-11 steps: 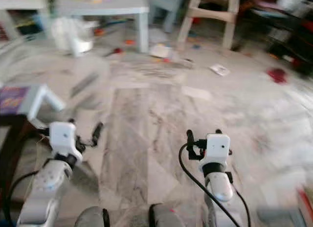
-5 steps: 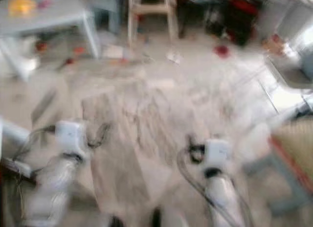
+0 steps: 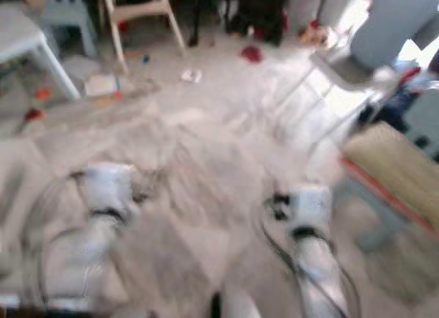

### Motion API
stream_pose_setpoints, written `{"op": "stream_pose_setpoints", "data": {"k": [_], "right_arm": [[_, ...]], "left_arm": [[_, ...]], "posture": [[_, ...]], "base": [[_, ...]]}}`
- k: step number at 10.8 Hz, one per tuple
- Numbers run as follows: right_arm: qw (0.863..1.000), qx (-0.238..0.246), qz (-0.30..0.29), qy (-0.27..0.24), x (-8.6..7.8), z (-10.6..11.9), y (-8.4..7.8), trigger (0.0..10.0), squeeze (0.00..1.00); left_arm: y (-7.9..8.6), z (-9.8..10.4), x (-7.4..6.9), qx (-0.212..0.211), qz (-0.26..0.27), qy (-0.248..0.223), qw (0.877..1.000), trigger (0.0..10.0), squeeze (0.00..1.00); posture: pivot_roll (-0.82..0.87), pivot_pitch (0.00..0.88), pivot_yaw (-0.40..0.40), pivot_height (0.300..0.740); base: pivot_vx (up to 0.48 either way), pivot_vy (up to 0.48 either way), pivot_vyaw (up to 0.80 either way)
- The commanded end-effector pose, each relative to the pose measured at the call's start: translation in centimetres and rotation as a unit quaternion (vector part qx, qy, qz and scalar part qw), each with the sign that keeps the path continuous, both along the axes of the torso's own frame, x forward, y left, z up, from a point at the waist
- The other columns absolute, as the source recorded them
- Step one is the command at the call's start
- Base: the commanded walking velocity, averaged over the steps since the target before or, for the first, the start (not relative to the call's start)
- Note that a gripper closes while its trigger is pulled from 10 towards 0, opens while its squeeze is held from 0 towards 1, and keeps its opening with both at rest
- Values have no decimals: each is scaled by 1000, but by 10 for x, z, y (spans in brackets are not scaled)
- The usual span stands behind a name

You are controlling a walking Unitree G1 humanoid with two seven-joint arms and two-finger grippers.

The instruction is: Move the pillow to the sofa

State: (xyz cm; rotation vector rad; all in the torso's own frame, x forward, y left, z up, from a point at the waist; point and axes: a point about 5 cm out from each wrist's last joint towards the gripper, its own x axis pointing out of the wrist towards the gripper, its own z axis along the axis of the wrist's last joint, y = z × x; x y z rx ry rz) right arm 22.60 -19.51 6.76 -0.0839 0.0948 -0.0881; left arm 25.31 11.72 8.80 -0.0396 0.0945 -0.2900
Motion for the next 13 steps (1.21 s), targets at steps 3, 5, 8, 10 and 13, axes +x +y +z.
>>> {"op": "stream_pose_setpoints", "data": {"k": [3,5,8,10,13], "right_arm": [[1000,17,10,0,3,1,10,10000,0],[1000,17,15,0,5,0,12,10000,0],[1000,13,20,-5,11,2,15,10000,0],[1000,4,26,-14,18,6,14,10000,0],[1000,6,24,-6,15,2,17,10000,0]], "left_arm": [[11,-7,-3,10,13,12,1000,10000,0],[9,-6,-2,0,7,12,1000,10000,0],[10,-4,2,13,1,5,1000,10000,0],[11,-5,6,9,-2,13,1000,10000,0],[10,-7,4,7,-2,20,1000,10000,0]], "posture": [[-54,132,-55,740],[-48,134,-57,740],[-50,140,-44,740],[-55,145,-35,740],[-59,148,-38,740]], "base": [[480,0,-467],[480,0,-800],[480,0,-800],[471,0,-800],[456,0,-800]]}}
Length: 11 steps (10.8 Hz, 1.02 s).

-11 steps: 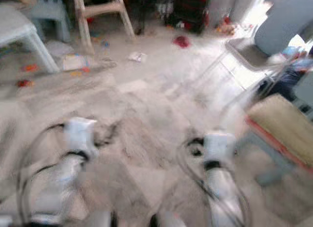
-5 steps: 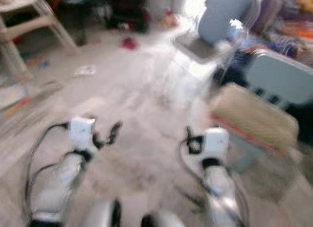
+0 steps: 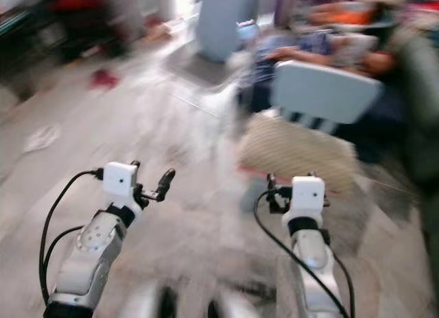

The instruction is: Move the pillow to the sofa

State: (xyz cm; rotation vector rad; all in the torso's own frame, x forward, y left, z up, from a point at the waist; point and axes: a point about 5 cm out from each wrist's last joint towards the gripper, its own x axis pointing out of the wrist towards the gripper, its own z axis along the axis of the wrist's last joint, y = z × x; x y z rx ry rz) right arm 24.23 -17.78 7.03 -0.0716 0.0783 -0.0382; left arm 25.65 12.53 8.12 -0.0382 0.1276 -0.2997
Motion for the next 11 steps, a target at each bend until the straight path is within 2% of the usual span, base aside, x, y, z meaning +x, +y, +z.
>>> {"op": "stream_pose_setpoints", "data": {"k": [1,4,8,10,11], "right_arm": [[1000,-2,-1,3,-2,-1,-1,10000,0],[1000,-2,-3,4,-1,-1,-3,10000,0],[1000,-4,-1,-2,6,3,-4,10000,0],[1000,-13,3,1,10,4,-5,10000,0],[1000,-14,4,2,11,3,-5,10000,0]], "left_arm": [[0,-3,-2,-1,3,10,1000,10000,0],[-4,-5,-3,-7,-1,14,1000,10000,0],[-4,-5,-1,-15,9,21,1000,10000,0],[3,-12,-1,-34,46,56,997,10000,0],[5,-12,-2,-29,44,57,997,10000,0]], "posture": [[-63,148,-40,740],[-66,148,-45,740],[-66,155,-55,740],[-61,156,-62,740],[-60,156,-64,740]], "base": [[450,0,-800],[459,0,-800],[462,0,0],[0,0,0],[0,0,0]]}}
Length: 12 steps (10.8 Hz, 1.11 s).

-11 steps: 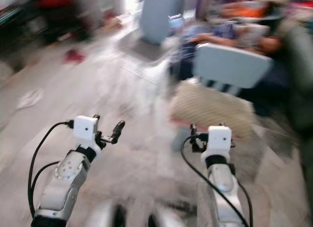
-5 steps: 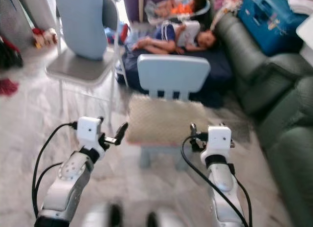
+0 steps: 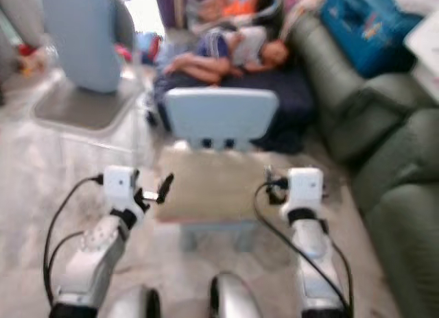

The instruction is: Move the pillow to the sofa

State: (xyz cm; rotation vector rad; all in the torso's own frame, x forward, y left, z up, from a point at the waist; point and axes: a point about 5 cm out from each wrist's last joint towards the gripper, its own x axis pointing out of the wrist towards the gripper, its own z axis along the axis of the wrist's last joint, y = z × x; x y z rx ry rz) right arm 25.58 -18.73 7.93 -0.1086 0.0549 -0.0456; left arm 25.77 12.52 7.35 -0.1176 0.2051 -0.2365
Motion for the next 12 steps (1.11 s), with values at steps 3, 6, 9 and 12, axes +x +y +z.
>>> {"op": "stream_pose_setpoints", "data": {"k": [3,6,9,12], "right_arm": [[1000,3,10,20,2,-7,5,10000,0],[1000,-1,12,16,6,-7,6,10000,0],[1000,-4,16,13,6,-6,8,10000,0],[1000,-6,17,15,6,-7,8,10000,0]], "left_arm": [[9,-2,-3,-5,20,3,1000,10000,0],[11,0,1,12,25,2,1000,10000,0],[11,1,4,11,24,1,1000,10000,0],[14,-1,5,6,48,11,999,10000,0]], "posture": [[-49,149,-76,740],[-52,147,-68,740],[-58,153,-62,740],[-55,158,-69,740]], "base": [[0,0,0],[0,-144,0],[0,-364,0],[0,-111,0]]}}
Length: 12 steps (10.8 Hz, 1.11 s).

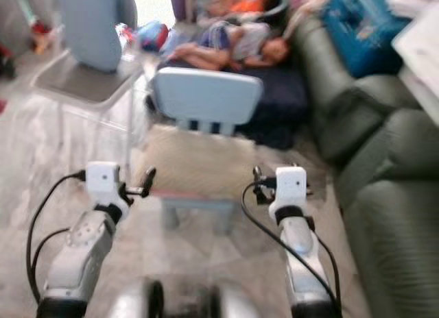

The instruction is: Move the pillow to the sofa

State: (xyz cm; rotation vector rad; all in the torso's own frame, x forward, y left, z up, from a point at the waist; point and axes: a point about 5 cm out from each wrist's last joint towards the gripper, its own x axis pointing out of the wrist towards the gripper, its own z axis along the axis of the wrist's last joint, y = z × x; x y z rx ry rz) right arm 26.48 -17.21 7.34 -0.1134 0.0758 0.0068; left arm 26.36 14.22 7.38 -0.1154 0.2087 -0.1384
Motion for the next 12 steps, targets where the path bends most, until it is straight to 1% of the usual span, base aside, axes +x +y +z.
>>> {"op": "stream_pose_setpoints", "data": {"k": [1,2,3,5,6,7,10,12], "right_arm": [[1000,-4,-8,5,-3,-3,-6,10000,0],[1000,-3,-8,7,-3,-4,-5,10000,0],[1000,4,-13,8,-3,-5,-6,10000,0],[1000,4,-8,0,-2,-4,-6,10000,0],[1000,6,-2,-4,-1,-3,-5,10000,0],[1000,6,2,-11,0,0,-4,10000,0],[1000,7,4,-14,-1,0,-4,10000,0],[1000,8,1,-12,-2,-1,-6,10000,0]], "left_arm": [[-3,-4,-3,8,-10,9,1000,10000,0],[-3,-6,-5,5,-27,7,1000,10000,0],[2,-8,-5,12,-15,5,1000,10000,0],[15,-4,-2,46,14,-25,999,10000,0],[17,-4,0,41,19,-23,999,10000,0],[18,-3,1,51,16,-30,998,10000,0],[17,-3,2,49,11,-35,998,10000,0],[16,-3,2,48,8,-35,998,10000,0]], "posture": [[-54,153,-72,740],[-51,152,-73,740],[-51,148,-77,740],[-52,146,-75,740],[-52,142,-74,740],[-53,142,-72,740],[-56,148,-69,740],[-59,152,-67,740]], "base": [[0,0,0],[0,0,0],[0,0,0],[0,0,0],[0,0,0],[262,0,0],[325,0,0],[437,0,0]]}}
